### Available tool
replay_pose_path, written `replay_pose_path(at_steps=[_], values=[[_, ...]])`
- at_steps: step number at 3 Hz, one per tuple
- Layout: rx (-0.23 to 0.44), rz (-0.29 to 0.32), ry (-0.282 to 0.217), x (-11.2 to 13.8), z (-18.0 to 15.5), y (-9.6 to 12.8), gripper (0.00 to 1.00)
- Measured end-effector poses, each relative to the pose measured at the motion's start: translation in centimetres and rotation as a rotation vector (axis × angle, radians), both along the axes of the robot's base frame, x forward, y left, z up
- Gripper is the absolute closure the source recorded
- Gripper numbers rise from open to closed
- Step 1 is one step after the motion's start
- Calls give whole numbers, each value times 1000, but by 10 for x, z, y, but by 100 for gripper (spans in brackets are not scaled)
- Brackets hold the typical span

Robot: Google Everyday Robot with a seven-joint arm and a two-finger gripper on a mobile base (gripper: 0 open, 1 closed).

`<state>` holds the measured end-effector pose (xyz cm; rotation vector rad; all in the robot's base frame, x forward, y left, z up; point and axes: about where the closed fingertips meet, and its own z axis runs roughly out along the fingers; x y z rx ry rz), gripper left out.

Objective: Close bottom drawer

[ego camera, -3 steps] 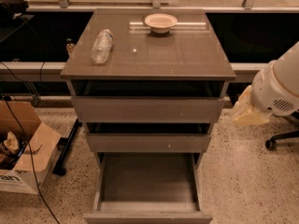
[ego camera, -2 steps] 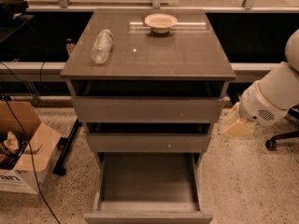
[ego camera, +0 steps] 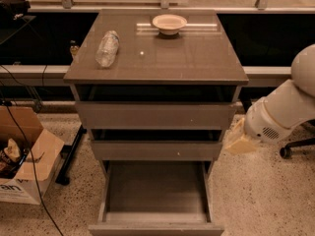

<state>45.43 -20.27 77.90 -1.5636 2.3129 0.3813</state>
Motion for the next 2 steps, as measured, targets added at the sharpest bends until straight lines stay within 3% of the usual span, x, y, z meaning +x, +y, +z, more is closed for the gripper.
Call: replay_pose_path(at_steps=[2], values=[[216, -21, 39, 0, -93, 37, 100]])
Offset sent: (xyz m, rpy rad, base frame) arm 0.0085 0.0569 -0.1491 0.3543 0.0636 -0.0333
